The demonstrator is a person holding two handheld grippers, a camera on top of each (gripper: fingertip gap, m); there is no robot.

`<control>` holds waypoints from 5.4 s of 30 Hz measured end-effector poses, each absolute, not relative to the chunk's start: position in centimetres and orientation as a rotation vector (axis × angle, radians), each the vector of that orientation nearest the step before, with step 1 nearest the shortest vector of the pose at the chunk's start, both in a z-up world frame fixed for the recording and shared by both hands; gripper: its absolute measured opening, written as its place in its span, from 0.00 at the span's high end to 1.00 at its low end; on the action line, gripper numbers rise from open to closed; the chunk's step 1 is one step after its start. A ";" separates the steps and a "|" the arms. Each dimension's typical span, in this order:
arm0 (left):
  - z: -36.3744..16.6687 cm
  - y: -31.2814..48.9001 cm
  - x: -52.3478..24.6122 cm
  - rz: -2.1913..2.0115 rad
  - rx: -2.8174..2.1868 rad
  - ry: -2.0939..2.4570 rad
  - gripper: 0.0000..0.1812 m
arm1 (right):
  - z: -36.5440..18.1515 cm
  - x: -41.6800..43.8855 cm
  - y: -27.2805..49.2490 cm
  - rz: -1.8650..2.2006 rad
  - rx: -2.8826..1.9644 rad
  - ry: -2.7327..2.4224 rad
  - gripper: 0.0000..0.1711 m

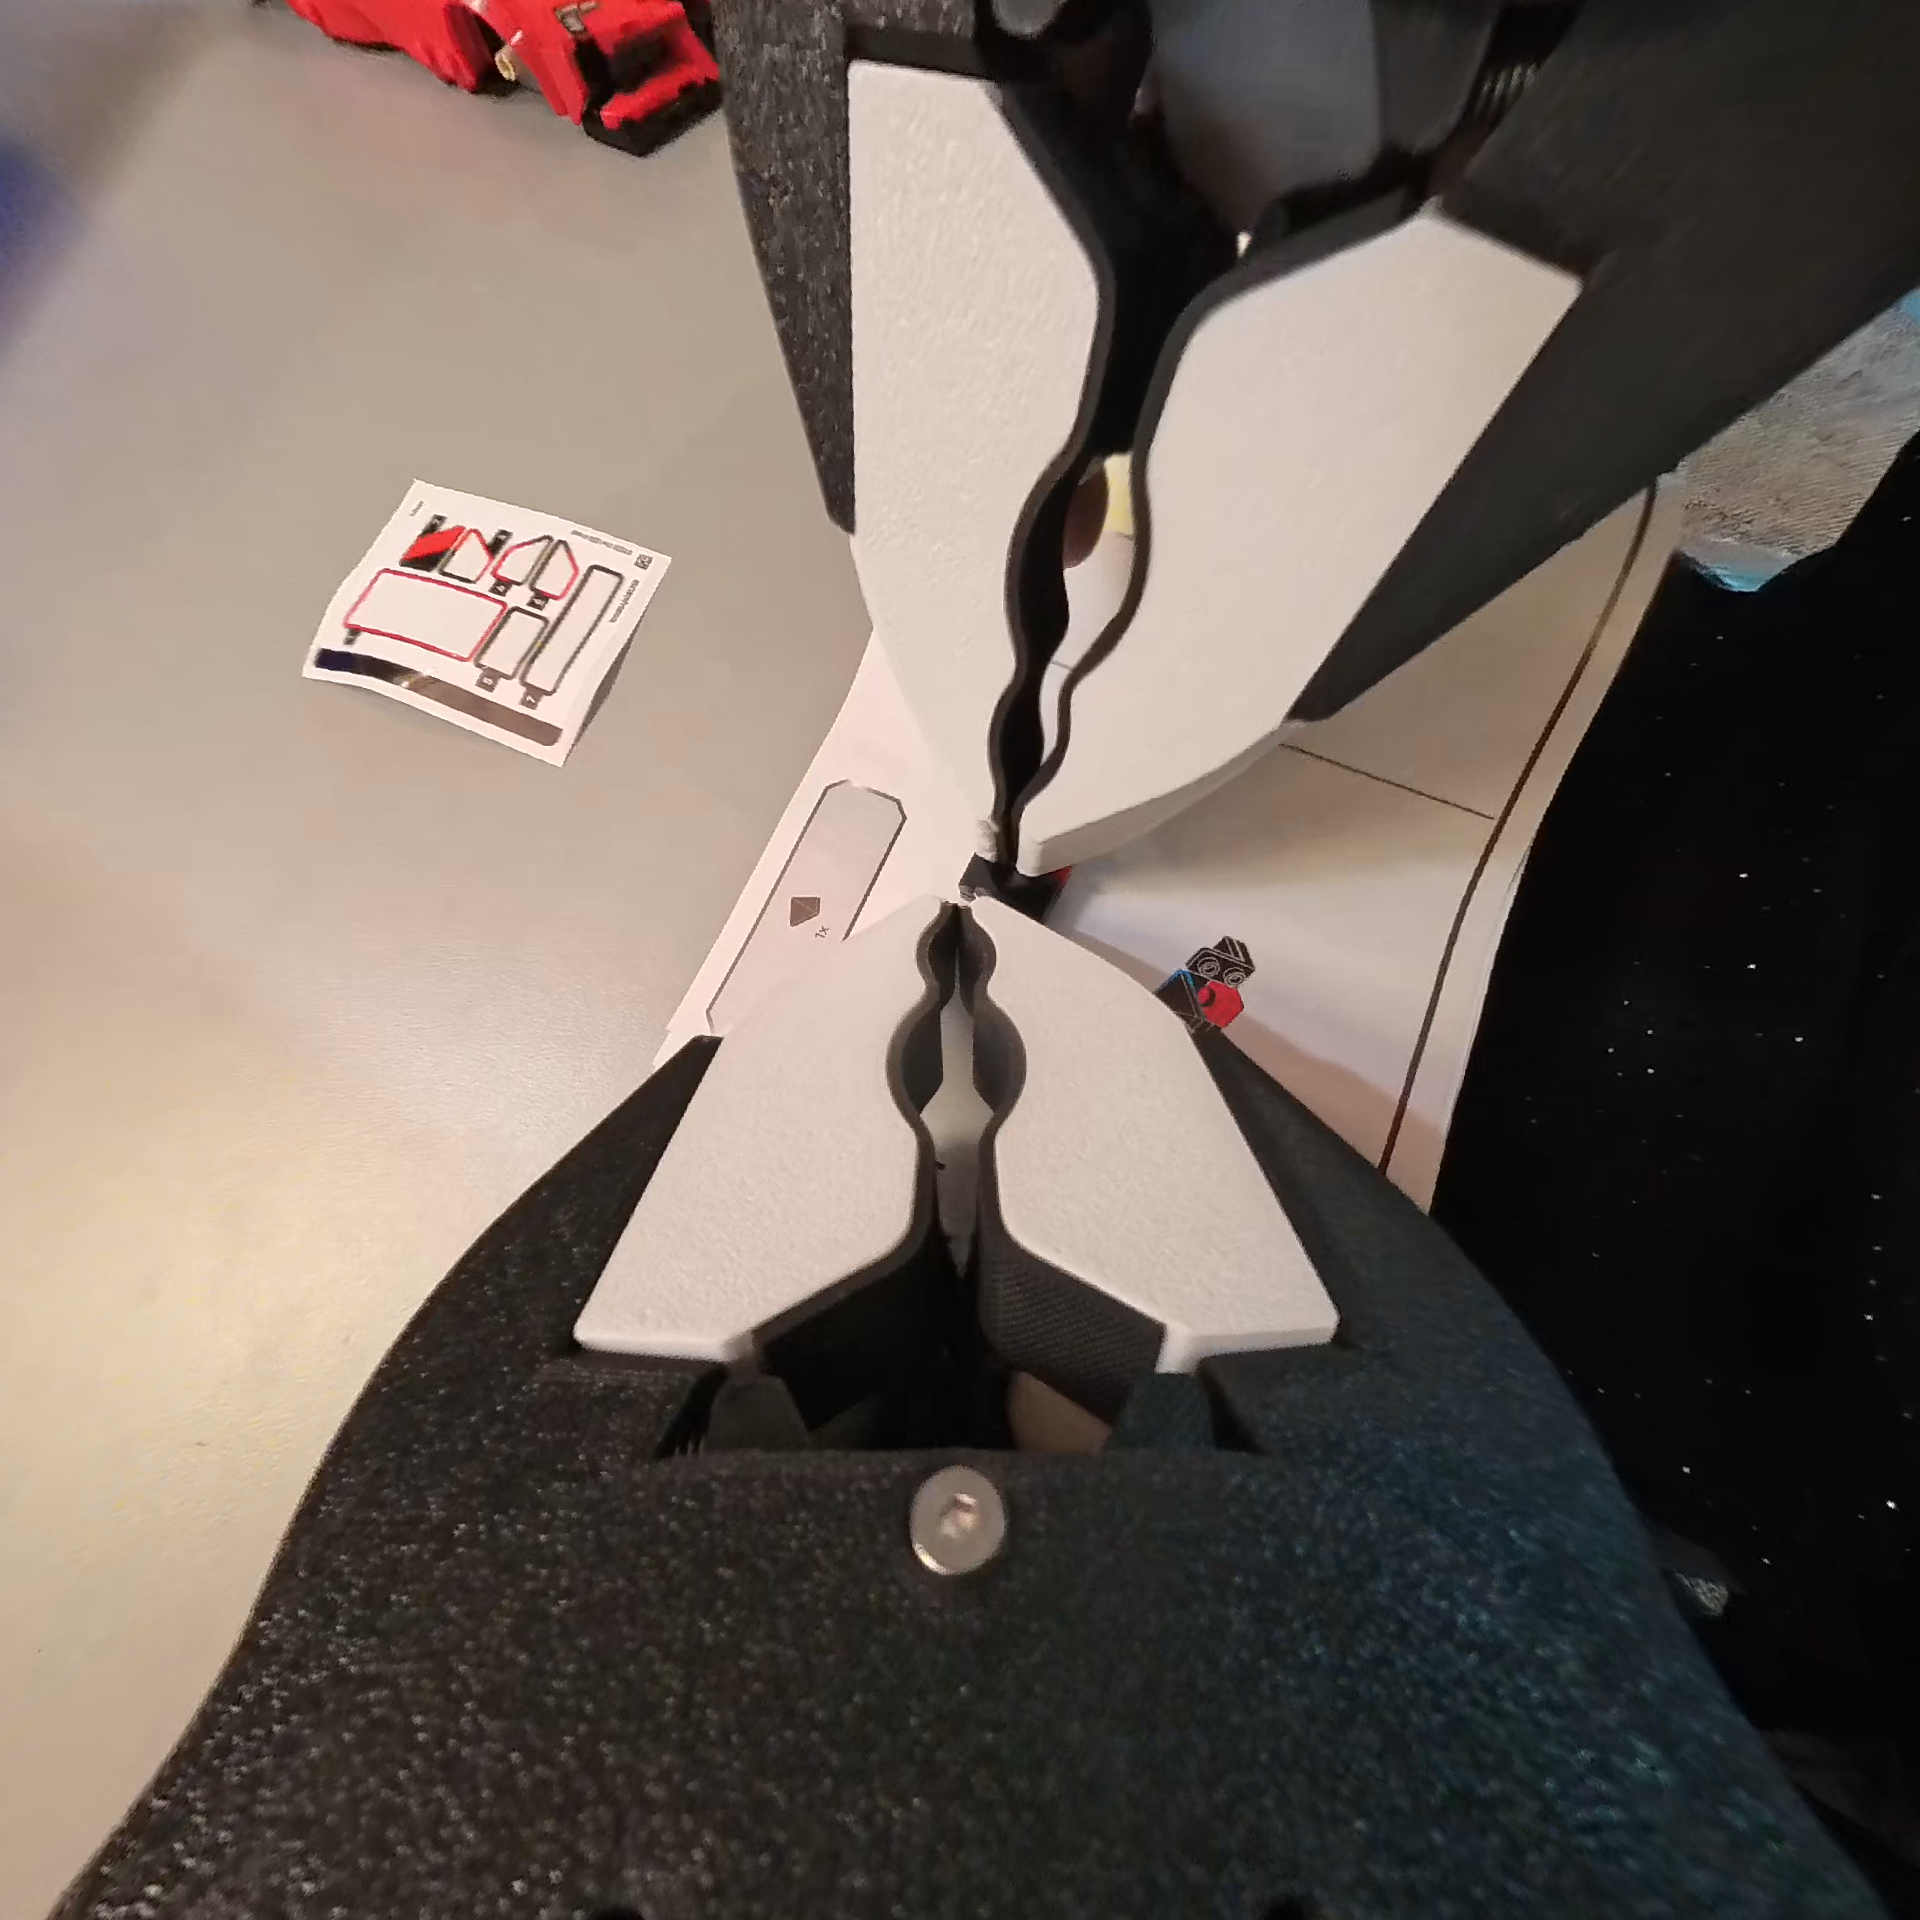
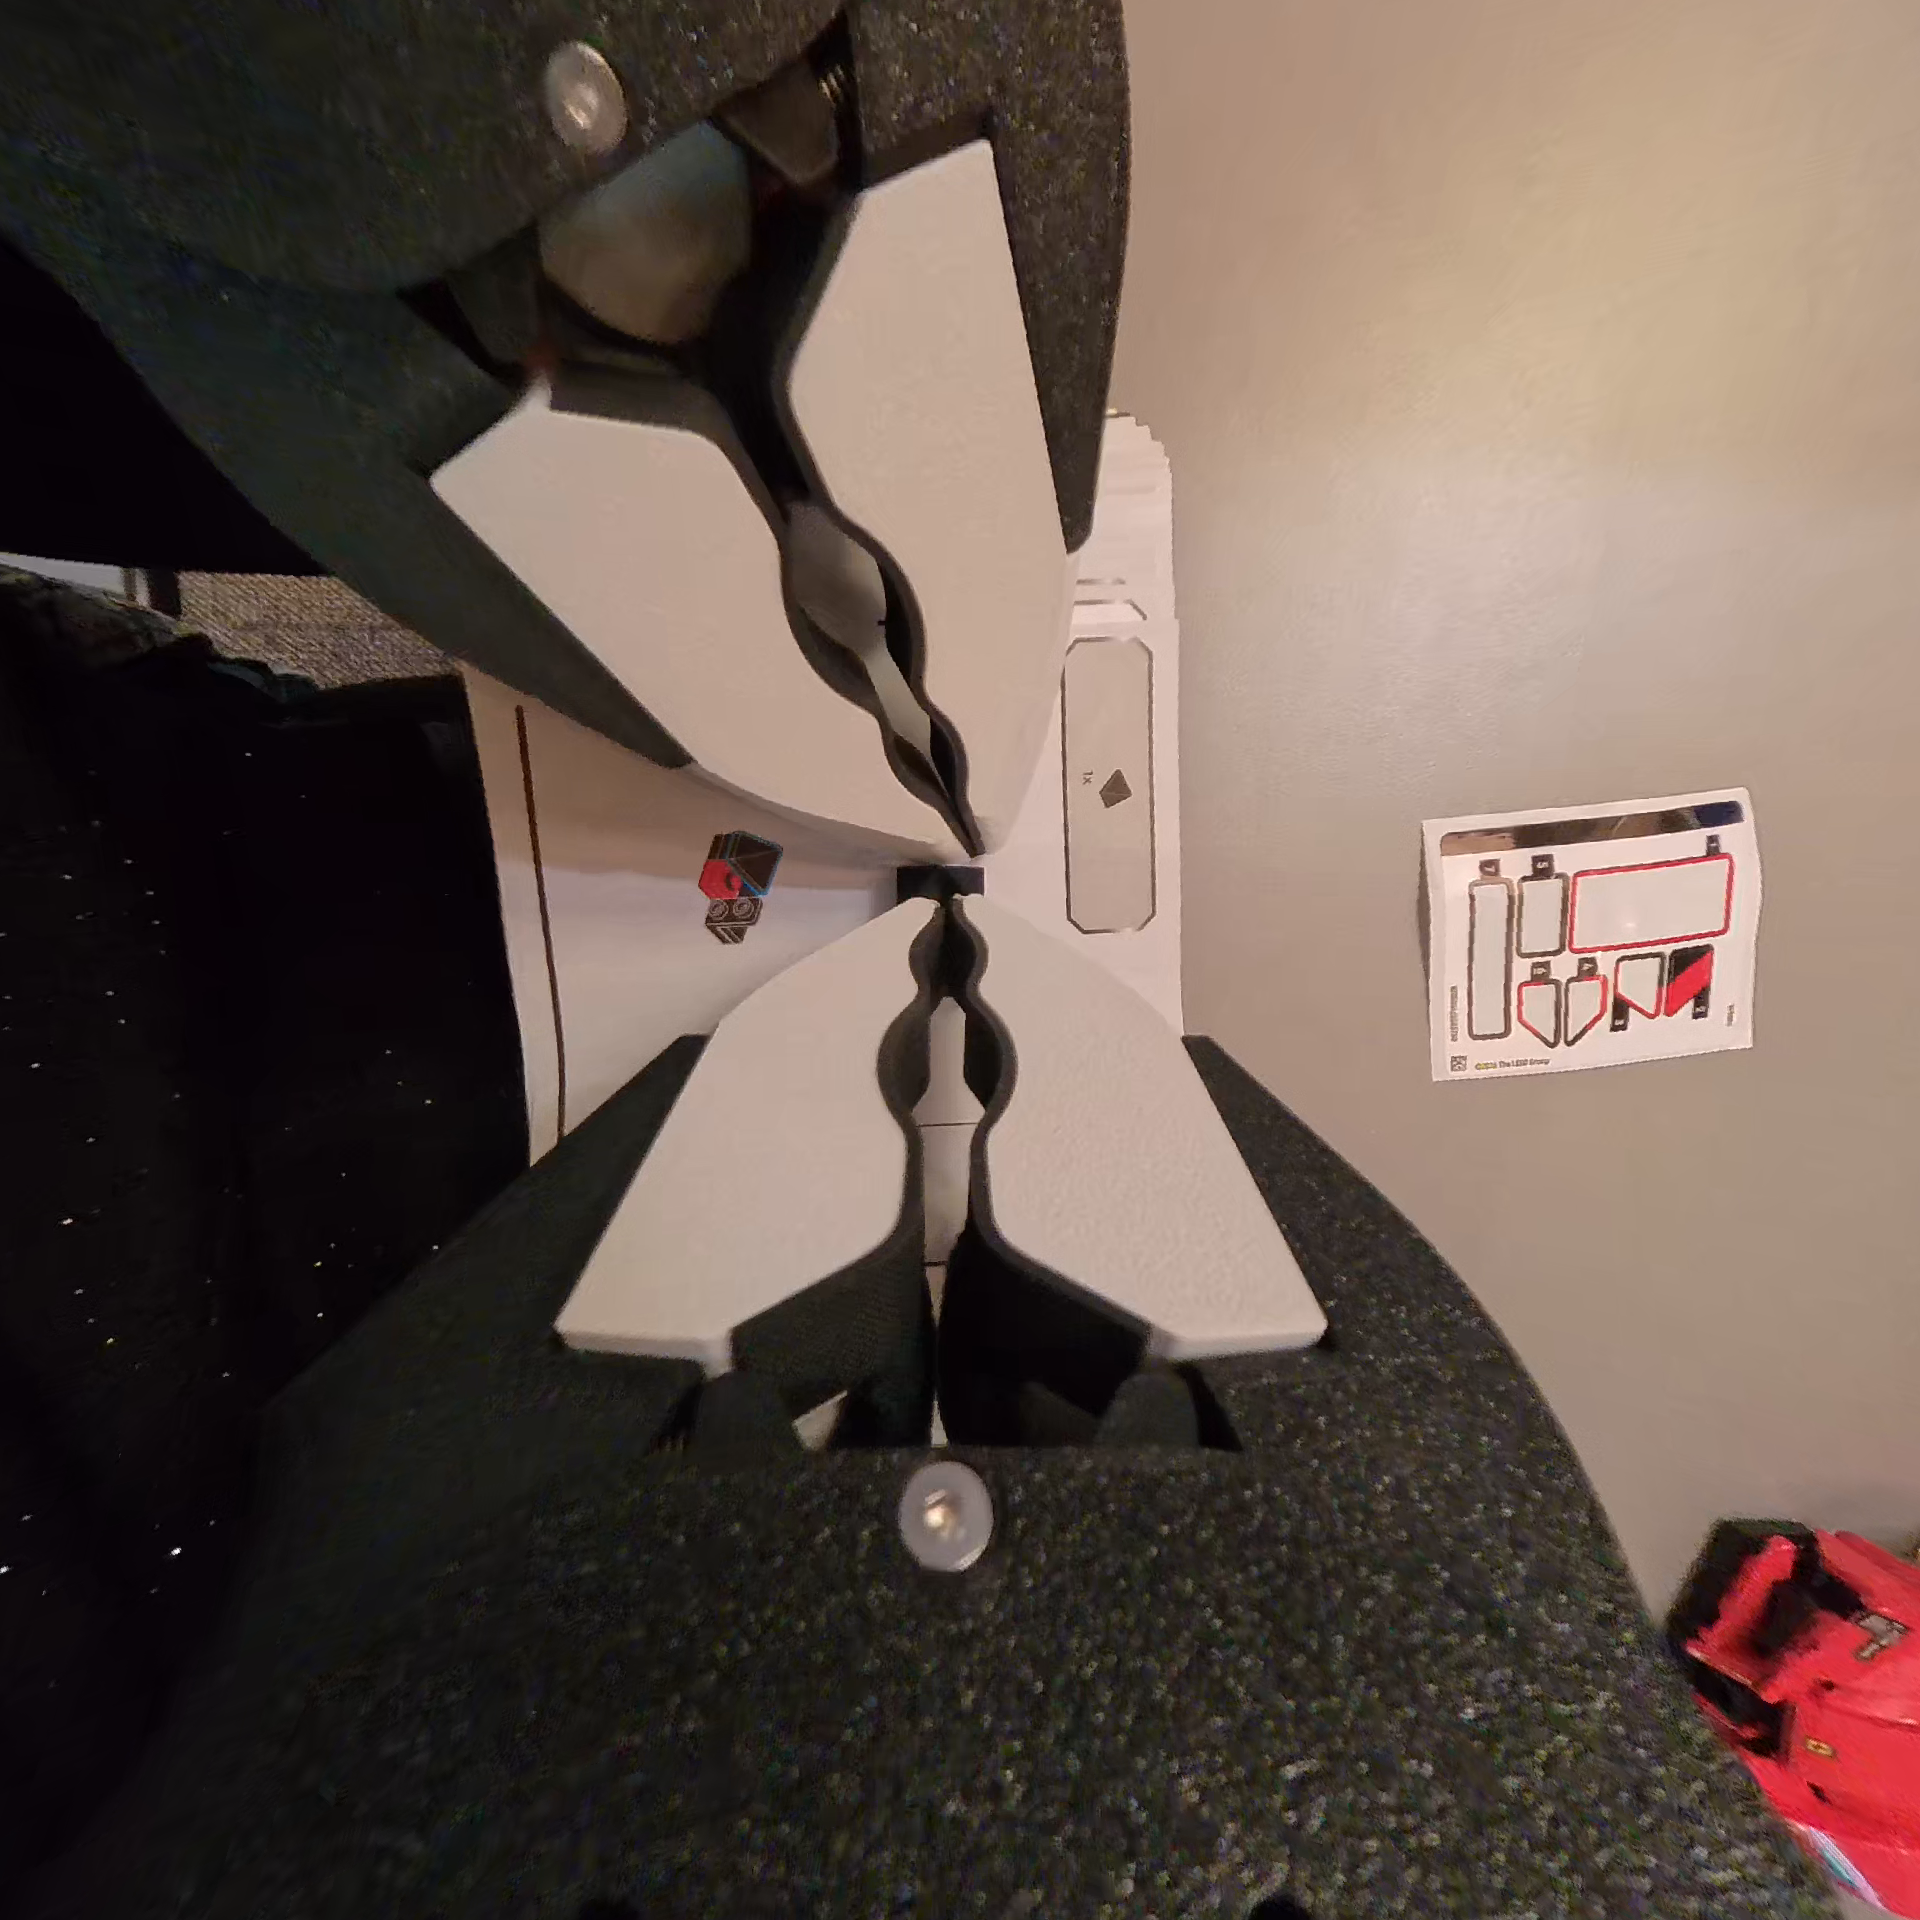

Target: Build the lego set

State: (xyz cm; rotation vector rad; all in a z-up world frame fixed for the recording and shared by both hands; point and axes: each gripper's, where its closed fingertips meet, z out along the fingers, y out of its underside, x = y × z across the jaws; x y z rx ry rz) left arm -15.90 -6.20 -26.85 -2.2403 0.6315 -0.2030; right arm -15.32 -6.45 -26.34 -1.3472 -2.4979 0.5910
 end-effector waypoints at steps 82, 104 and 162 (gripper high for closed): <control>-24.6 -7.8 -16.7 -0.305 -2.177 0.419 0.99 | -25.9 2.8 6.0 0.528 -1.370 -2.629 0.84; -25.5 -7.6 -16.3 -0.299 -2.181 0.453 0.99 | -27.8 2.1 6.8 0.439 -2.009 -2.091 0.91; -26.7 -7.3 -15.1 -0.363 -2.221 0.569 1.00 | -25.8 -14.4 -6.3 0.588 -0.863 -2.919 0.88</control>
